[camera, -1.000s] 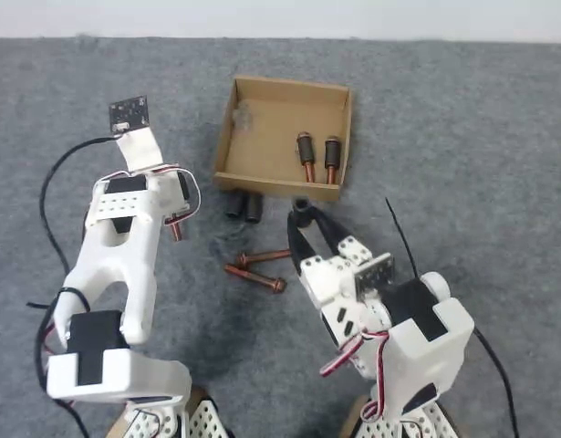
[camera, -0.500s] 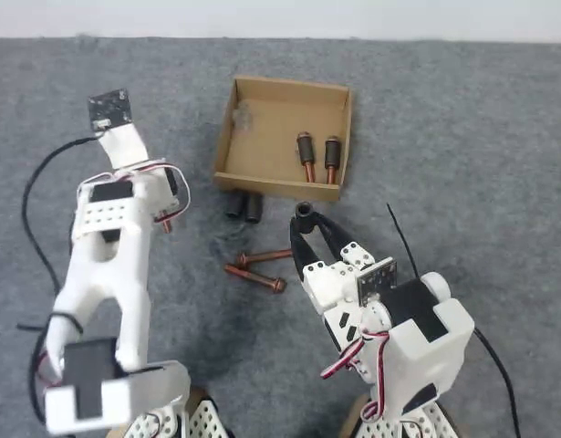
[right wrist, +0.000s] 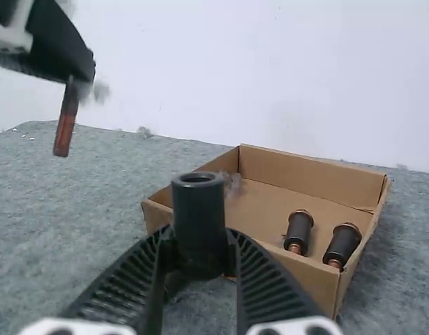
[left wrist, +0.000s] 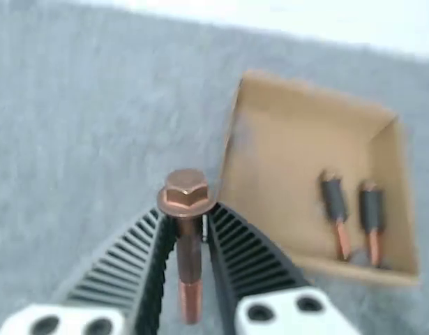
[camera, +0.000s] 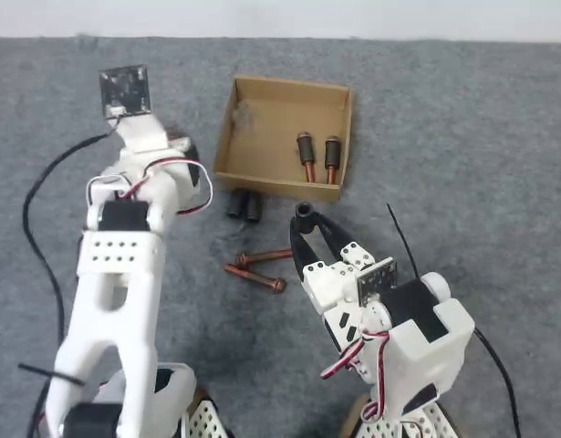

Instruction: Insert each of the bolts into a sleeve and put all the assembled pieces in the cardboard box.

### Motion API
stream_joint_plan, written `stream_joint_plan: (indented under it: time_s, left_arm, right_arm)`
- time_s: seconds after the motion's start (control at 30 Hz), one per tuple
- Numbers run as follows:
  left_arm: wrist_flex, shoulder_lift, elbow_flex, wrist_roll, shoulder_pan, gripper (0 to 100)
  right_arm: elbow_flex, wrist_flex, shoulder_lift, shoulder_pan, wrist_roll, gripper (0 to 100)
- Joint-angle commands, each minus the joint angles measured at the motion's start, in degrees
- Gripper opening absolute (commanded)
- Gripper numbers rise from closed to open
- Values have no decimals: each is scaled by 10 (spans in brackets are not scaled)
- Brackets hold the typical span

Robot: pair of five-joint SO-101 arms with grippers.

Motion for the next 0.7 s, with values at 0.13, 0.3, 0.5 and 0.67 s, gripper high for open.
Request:
stream_joint_plan:
  time_s: [0.13,0.3,0.5,0.67]
  left_arm:
    - [-214,-122,108,4,56,12]
    - [-309,-201,199,4,112,12]
    - [-325,-277,240,4,178,12]
    - [-325,-298,238,5,213,12]
  right_arm:
    - [13,-10,-10,-6,11,6]
    - [13,-10,-10,-6,11,6]
    - [4,-11,-10,-7,11,6]
    - [9,-12,-10,-32,11,6]
